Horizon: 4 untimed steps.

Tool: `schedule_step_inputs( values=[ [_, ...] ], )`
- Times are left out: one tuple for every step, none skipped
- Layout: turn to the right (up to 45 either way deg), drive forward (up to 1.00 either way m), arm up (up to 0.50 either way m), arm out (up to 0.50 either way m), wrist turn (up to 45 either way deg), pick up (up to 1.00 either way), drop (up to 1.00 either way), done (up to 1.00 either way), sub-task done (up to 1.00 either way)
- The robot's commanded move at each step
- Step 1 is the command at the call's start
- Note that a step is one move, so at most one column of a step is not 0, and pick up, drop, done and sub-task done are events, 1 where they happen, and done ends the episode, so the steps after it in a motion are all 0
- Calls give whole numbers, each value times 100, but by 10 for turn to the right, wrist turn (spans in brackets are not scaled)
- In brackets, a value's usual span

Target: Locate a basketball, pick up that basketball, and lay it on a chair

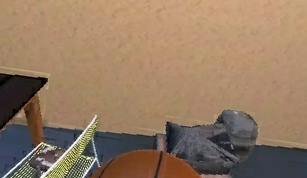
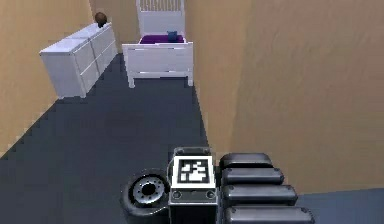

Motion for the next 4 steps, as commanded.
schedule_step_inputs(
  values=[
    [90, 0, 0, 0, 0, 0, 0, 0, 0],
    [30, 0, 0, 0, 0, 0, 0, 0, 0],
    [-450, 0, 0, 0, 0, 0, 0, 0, 0],
    [-150, 0, 0, 0, 0, 0, 0, 0, 0]
  ],
)
